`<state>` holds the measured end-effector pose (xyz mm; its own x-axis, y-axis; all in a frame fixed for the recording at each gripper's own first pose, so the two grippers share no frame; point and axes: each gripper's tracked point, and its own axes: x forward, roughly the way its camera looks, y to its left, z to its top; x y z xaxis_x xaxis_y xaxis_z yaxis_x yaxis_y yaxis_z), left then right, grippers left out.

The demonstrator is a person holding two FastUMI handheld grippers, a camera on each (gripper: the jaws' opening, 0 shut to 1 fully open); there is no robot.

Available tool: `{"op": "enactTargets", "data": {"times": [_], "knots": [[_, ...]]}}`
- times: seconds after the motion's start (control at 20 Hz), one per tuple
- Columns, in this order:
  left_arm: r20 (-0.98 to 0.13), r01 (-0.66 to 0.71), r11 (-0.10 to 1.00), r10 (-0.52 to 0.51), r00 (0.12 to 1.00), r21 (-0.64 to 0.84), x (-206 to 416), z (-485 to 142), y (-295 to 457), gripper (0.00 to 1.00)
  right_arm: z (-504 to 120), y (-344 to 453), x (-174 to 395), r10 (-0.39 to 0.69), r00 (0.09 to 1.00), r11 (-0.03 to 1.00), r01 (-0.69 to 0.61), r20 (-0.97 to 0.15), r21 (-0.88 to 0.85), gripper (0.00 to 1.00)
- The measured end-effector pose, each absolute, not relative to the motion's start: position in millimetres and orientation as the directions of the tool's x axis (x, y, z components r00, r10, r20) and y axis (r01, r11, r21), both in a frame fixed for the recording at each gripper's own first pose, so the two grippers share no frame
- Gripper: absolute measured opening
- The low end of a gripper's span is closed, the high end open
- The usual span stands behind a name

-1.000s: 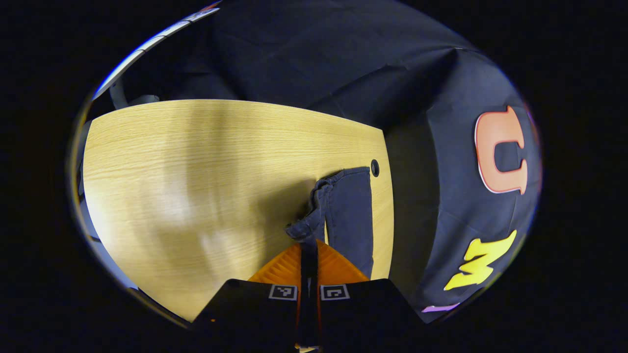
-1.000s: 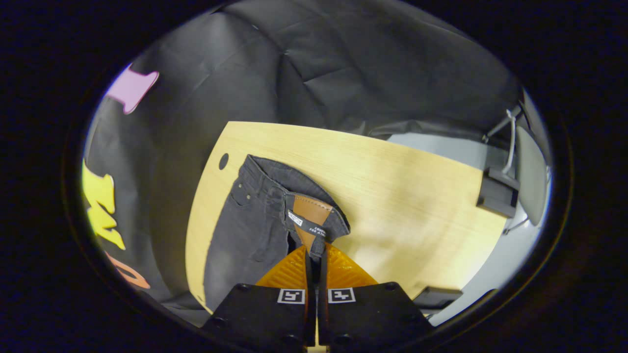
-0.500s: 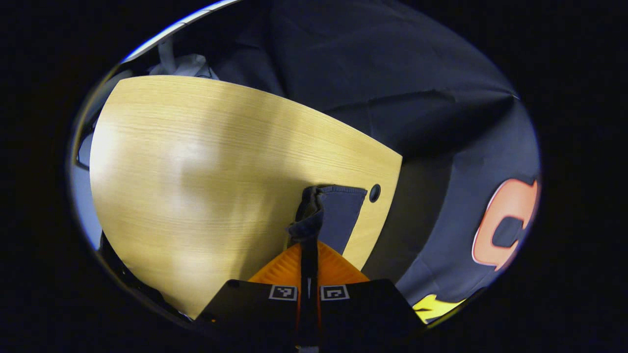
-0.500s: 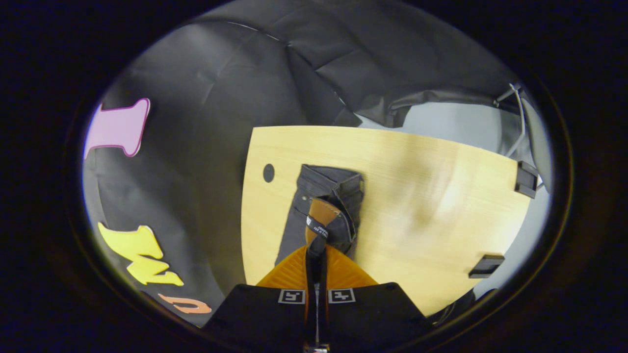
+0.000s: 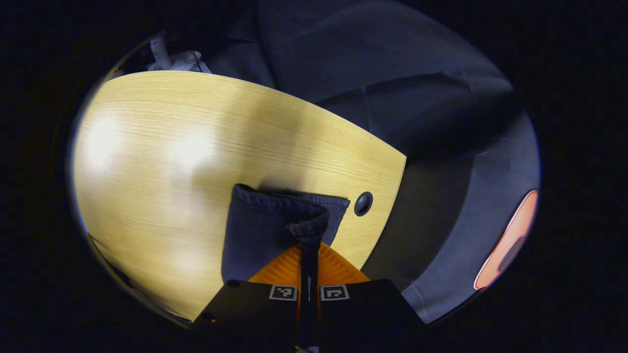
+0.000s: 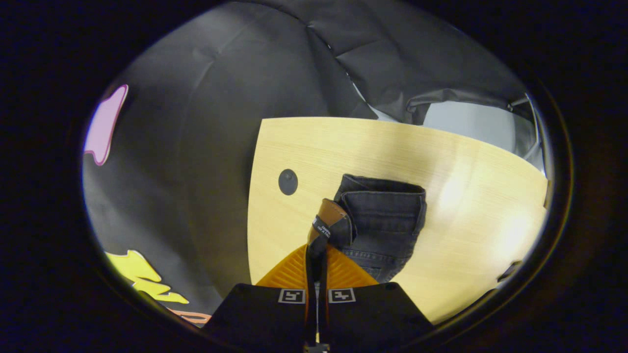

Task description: Grasp the waist and the cuffs of the jeans and fold them to make the two legs overlap; first hold the waist and fold one-third of the jeans toward the cuffs, then hold the cuffs and fold the remaining one-third in the same direction to finish folding.

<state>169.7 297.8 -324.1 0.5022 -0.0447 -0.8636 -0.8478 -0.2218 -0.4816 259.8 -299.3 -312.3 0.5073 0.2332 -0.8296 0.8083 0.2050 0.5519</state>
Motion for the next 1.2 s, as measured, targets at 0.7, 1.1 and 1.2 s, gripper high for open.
{"op": "enactTargets", "data": {"times": [0.7, 1.1, 1.2], "knots": [[-0.854, -0.855, -0.188, -0.114, 0.509, -0.484, 216.8, -374.1, 296.4, 0.45, -361.9, -302.8, 294.9, 0.205, 0.516, 0.228, 0.801, -0.832, 0.553, 0.21], [-0.819, -0.821, 0.0, -0.083, 0.568, -0.57, 205.0, -298.2, 285.4, 1.0, -296.2, -316.5, 262.9, 0.047, 0.612, 0.498, 0.67, -0.789, 0.55, 0.83], [-0.793, -0.768, 0.227, -0.035, 0.609, -0.599, 200.1, -258.5, 274.5, 0.99, -265.0, -310.1, 243.4, 0.025, 0.688, 0.612, 0.564, -0.726, 0.555, 0.83]]}}
